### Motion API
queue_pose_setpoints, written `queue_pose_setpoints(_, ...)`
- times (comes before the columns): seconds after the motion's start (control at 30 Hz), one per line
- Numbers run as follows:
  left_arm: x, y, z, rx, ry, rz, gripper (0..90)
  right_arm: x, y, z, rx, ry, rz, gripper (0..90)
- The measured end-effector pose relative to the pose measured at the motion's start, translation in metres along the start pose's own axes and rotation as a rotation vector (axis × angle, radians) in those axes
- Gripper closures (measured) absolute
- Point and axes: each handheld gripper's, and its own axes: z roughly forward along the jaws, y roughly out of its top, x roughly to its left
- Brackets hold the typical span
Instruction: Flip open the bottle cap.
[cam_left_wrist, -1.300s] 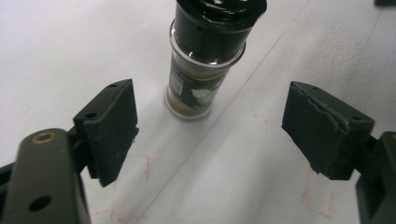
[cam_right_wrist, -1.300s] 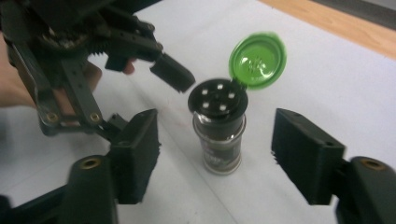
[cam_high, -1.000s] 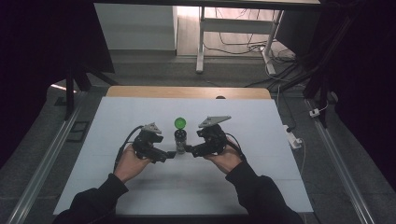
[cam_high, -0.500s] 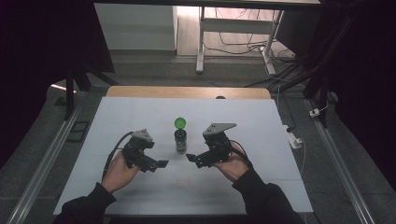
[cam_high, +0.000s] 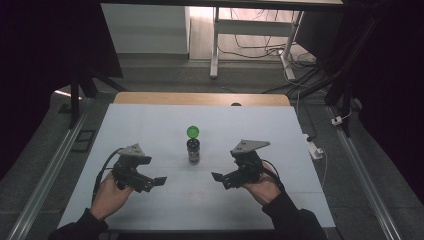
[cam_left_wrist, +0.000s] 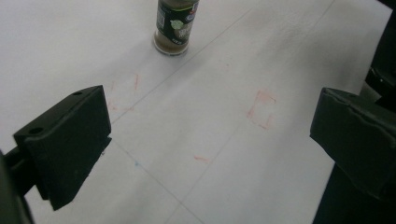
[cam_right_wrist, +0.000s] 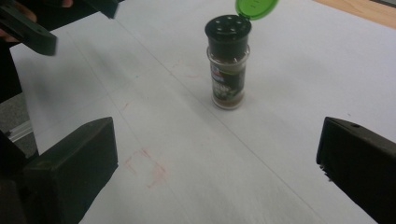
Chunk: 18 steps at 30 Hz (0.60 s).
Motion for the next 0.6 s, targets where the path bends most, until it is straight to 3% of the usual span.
queue_pose_setpoints(0.37,-0.001,-0.033,-0.038,-0.073,0.041,-0.061,0.0,-0.008,-0.029,-0.032,-0.008,-0.072,0.051,0.0)
queue_pose_setpoints(0.6,-0.003,-0.054,-0.056,-0.092,0.071,-0.091,0.0,-0.014,-0.044,-0.054,-0.022,-0.134,0.089,0.0)
